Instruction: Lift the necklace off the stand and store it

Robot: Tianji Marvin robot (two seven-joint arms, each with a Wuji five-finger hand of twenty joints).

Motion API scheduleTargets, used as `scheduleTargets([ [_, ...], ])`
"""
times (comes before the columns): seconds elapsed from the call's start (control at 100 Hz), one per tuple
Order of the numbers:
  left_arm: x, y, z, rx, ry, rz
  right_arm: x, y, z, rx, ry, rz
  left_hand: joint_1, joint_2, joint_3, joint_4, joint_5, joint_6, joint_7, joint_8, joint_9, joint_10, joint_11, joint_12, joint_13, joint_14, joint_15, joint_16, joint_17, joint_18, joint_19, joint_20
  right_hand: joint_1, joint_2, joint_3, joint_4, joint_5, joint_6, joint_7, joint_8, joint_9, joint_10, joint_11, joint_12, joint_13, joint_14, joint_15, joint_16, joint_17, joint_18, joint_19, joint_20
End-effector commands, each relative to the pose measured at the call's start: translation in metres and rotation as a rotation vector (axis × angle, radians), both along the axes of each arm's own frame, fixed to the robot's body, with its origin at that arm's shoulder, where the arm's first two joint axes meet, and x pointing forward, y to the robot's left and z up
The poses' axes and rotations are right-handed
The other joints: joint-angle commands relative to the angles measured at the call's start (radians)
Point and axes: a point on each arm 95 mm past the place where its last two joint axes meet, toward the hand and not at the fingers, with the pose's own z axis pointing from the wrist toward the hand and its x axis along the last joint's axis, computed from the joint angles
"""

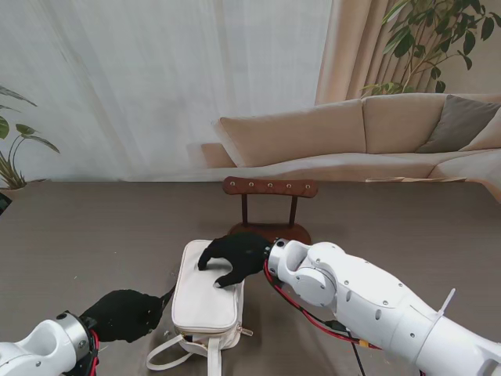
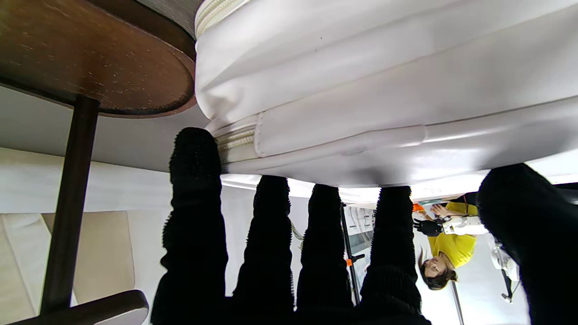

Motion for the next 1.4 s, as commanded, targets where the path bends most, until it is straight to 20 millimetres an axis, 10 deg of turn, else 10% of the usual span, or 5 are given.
scheduleTargets([
  [0.0, -0.01, -0.009, 0.001, 0.006, 0.031, -0.041, -0.006, -0.016, -0.036, -0.103, 0.067, -0.024, 0.009, 0.014, -0.005, -0.018, 0.043, -0.031, 0.096, 0.015, 0.009, -0.012, 0.0, 0.01, -0.003, -0.012, -0.003, 0.004, -0.013, -0.024, 0.014, -0.009, -0.016, -0.019, 0.03, 0.001, 0.069, 0.145, 0.054, 0.017, 0.061, 0.044, 0.034, 0.013, 0.057, 0.057, 0.018, 0.011, -0.503, -0.026, 0.009, -0.035],
  [1.39, -0.061, -0.088, 0.022, -0.041, 0.083, -0.26, -0.01, -0.015, -0.042, -0.126, 0.132, -0.044, -0.006, 0.015, 0.003, -0.019, 0.029, -0.031, 0.114, 0.013, 0.012, -0.035, 0.019, 0.008, 0.0, -0.045, 0.053, 0.031, 0.014, -0.033, 0.048, 0.005, -0.012, -0.008, 0.028, 0.004, 0.072, 0.149, 0.055, 0.02, 0.068, 0.048, 0.035, 0.015, 0.073, 0.061, 0.025, 0.02, -0.507, -0.027, 0.005, -0.033],
])
